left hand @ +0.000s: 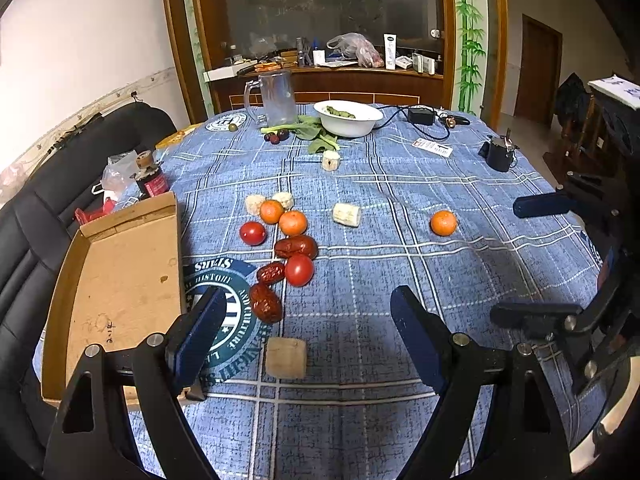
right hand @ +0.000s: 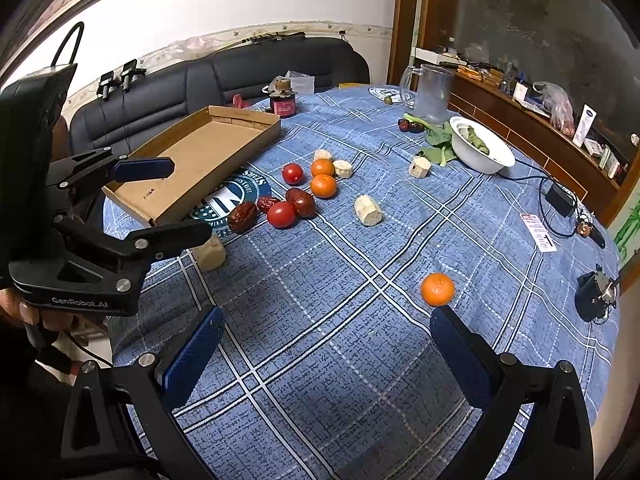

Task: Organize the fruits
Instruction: 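Grasp the pale cork chunk with the left tool while the right tool grasps the mandarin, then carry the cork chunk with the left tool while the right tool carries the mandarin over the tray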

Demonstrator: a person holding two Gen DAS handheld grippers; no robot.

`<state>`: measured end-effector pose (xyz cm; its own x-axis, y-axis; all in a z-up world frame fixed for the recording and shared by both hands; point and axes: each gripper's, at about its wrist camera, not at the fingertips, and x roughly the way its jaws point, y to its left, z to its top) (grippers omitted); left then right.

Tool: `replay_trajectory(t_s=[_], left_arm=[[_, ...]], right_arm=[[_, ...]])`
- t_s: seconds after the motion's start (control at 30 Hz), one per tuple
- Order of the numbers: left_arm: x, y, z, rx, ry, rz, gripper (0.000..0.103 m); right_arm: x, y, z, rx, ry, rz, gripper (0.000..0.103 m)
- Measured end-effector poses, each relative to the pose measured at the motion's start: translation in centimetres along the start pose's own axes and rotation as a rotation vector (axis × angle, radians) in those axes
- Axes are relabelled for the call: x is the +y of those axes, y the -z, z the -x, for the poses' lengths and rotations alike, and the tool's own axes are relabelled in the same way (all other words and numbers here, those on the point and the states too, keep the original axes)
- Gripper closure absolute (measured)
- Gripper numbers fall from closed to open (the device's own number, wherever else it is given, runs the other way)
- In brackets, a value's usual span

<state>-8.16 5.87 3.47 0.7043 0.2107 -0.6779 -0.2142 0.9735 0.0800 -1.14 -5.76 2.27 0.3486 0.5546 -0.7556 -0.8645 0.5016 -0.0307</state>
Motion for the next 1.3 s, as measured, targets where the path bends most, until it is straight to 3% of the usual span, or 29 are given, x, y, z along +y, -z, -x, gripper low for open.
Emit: replay_trajectory(t_s=[0.4,0.63,0.8,0.93,1.0,1.07,1.17,1.23,1.3], left_arm=[[2.8,3.4,-1.2,0.098,0.134,0.083,0.019],[2.8,3.8,-3.3,0.156,0.114,0.079,0.019],[2.7,3.5,-5.2,0.181,0.098,0.059,0.019],[2.9,3.7,-6.8,0.213,0.11,0.064,0.035],[3.2,4.0,-7.4,0.229,0.127,0.074,0.051],[3.3,4.3,-7.9,0.244,0.142,0.077,0.068],[3.2,4.5,-7.8,0.232,0.131,0.062,0.075],[3.3,4.5,-7.7,0.229,0.139,0.063,0.076],[3.1,4.5,-7.7,0.227,0.15,0.058,0.076]], right_arm=[[-0.9,0.7,-2.3,0.01,-0.037,-0.058,0.0],[-4.0,1.2,-3.7,0.014,0.007,-0.153,0.001],[-8.2,1.3,-5.5,0.015,0.045,-0.288,0.01],[-10.4,0.9,-7.5,0.023,0.05,-0.357,0.021],[-10.4,0.6,-8.7,0.043,0.061,-0.348,0.028],[-10.3,0.6,-10.3,0.089,0.09,-0.326,0.043],[-9.9,0.9,-11.0,0.087,0.14,-0.301,0.058],[-10.3,1.1,-10.7,0.084,0.124,-0.323,0.069],[-10.6,1.4,-10.2,0.075,0.084,-0.358,0.069]])
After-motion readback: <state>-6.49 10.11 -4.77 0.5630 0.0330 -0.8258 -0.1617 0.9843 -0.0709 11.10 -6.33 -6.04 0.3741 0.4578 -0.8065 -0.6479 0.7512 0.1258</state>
